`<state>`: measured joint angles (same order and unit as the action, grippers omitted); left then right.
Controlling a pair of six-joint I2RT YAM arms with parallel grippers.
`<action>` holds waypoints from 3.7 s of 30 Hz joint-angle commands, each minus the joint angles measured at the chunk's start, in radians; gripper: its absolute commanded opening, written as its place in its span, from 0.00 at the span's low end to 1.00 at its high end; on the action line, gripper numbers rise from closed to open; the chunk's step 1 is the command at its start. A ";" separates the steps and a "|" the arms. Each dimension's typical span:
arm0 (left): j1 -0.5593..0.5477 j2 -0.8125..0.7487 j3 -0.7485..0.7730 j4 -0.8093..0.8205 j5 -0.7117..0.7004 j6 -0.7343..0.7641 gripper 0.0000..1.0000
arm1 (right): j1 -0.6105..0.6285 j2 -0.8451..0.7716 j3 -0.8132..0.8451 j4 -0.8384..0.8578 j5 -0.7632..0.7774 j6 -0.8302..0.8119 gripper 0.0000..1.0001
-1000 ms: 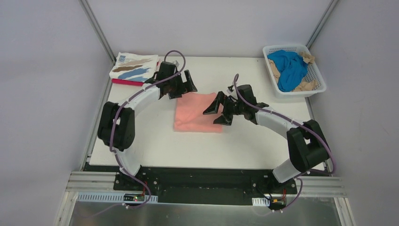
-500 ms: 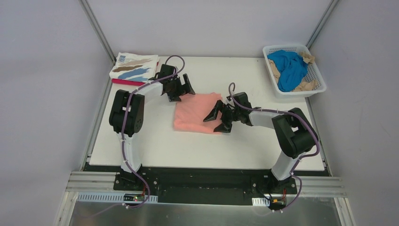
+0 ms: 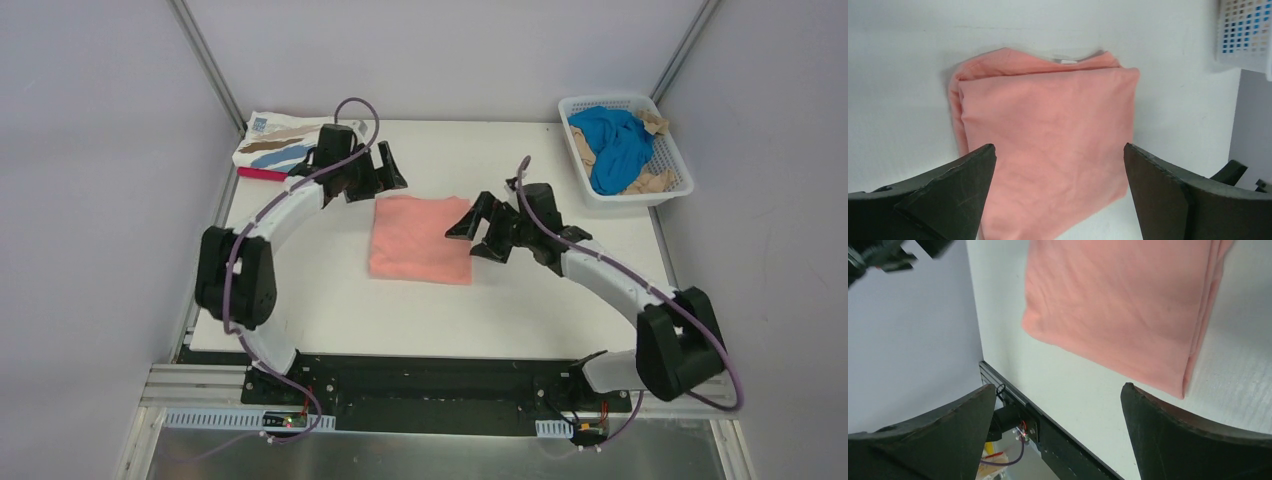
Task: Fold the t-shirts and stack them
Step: Put the neatly folded tshirt into the corner of the board with the left arm
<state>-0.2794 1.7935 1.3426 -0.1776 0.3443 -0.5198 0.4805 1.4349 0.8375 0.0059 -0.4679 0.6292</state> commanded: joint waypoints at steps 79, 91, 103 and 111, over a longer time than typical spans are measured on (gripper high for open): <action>0.126 0.529 0.893 0.073 -0.837 0.976 0.00 | -0.198 -0.325 -0.225 -0.130 0.526 -0.288 0.99; 0.131 0.399 0.885 0.058 -0.847 1.051 0.00 | -0.199 -0.267 -0.221 -0.110 0.518 -0.284 1.00; 0.134 0.304 0.838 0.048 -0.839 1.043 0.00 | -0.201 -0.246 -0.218 -0.110 0.510 -0.281 0.99; 0.173 0.281 0.810 0.006 -0.773 0.961 0.00 | -0.202 -0.232 -0.218 -0.111 0.507 -0.276 0.99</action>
<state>-0.1417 2.1529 2.1677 -0.1738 -0.4690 0.4976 0.2855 1.1931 0.6109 -0.1341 0.0372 0.3550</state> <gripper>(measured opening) 0.039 0.994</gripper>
